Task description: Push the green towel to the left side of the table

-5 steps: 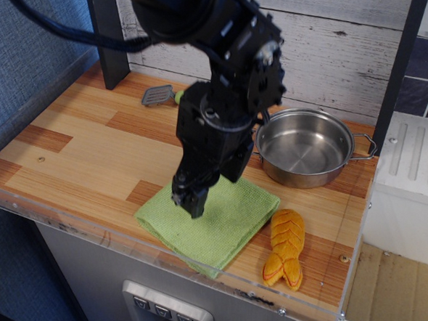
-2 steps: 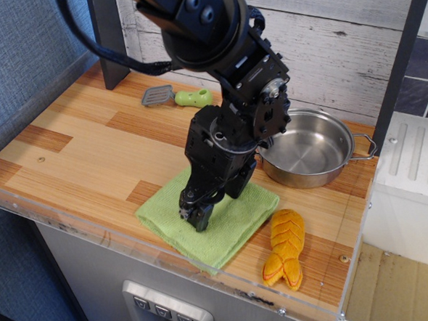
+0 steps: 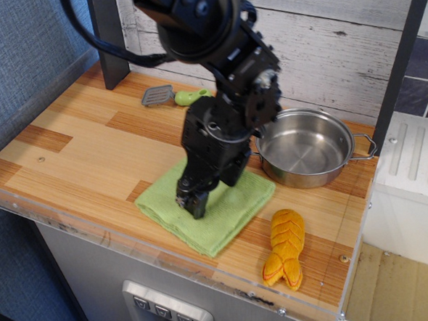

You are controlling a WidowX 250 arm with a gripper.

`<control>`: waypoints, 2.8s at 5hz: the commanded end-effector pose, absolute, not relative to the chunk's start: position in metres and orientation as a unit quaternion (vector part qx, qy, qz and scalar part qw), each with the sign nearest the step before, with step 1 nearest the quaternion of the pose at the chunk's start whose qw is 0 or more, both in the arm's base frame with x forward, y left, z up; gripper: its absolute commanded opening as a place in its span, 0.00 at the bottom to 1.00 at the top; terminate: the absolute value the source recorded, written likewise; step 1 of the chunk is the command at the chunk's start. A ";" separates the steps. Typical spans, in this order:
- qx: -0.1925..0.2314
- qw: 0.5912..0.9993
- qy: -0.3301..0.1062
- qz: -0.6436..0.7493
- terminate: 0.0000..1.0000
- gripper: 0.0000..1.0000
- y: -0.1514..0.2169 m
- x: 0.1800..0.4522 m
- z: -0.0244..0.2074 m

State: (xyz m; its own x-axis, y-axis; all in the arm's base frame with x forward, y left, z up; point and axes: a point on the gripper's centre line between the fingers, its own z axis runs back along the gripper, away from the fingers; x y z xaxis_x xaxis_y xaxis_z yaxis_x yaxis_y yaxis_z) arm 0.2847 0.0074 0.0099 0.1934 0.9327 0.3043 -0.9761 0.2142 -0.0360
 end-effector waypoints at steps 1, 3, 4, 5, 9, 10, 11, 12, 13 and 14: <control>0.096 0.728 -0.138 0.665 0.00 1.00 0.071 0.291 0.022; 0.101 0.699 -0.129 0.697 0.00 1.00 0.127 0.305 0.025; 0.107 0.685 -0.126 0.709 0.00 1.00 0.155 0.310 0.028; 0.112 0.669 -0.130 0.723 0.00 1.00 0.180 0.312 0.033; 0.096 0.669 -0.145 0.722 0.00 1.00 0.159 0.325 0.058; 0.088 0.665 -0.173 0.721 0.00 1.00 0.154 0.326 0.087; 0.081 0.653 -0.204 0.725 0.00 1.00 0.167 0.313 0.122; 0.062 0.651 -0.219 0.724 0.00 1.00 0.180 0.297 0.153; 0.062 0.651 -0.219 0.724 0.00 1.00 0.180 0.297 0.153; 0.062 0.651 -0.219 0.724 0.00 1.00 0.180 0.297 0.153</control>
State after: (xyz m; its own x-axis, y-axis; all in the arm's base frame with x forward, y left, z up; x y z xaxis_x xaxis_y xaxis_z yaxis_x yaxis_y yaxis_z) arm 0.3036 0.1807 0.1352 -0.1310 0.9232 0.3613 -0.9792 -0.0635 -0.1928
